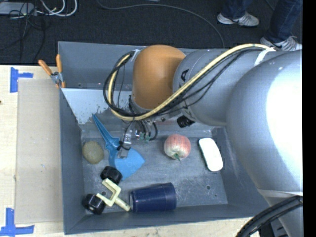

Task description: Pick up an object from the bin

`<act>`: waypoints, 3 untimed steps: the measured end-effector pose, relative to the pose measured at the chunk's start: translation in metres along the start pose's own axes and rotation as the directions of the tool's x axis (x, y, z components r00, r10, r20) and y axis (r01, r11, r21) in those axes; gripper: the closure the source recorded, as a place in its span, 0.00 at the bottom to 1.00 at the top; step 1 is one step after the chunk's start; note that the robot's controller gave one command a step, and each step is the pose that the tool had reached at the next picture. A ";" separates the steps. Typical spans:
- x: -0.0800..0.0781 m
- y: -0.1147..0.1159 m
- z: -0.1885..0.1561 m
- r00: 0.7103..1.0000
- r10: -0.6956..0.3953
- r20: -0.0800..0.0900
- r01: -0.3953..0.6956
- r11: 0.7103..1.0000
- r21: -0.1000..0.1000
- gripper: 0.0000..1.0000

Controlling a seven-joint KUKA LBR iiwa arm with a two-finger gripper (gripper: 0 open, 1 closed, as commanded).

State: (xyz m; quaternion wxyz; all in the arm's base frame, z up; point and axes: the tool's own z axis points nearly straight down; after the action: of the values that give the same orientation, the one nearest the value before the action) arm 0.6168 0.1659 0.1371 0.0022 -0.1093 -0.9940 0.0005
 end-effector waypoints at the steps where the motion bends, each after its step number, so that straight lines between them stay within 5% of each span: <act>1: 0.006 0.008 0.001 0.989 0.150 0.001 -0.150 0.989 -0.001 0.00; 2: 0.010 0.014 0.063 0.970 0.243 0.000 -0.243 0.970 -0.002 0.00; 3: 0.008 0.003 0.068 0.935 0.353 -0.002 -0.353 0.935 0.001 1.00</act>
Offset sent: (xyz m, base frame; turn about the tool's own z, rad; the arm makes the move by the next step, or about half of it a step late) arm -0.0087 0.0166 -0.0671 0.2500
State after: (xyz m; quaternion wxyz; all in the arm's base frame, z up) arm 0.6095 0.1702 0.0691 0.0029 -0.2860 -0.9582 0.0010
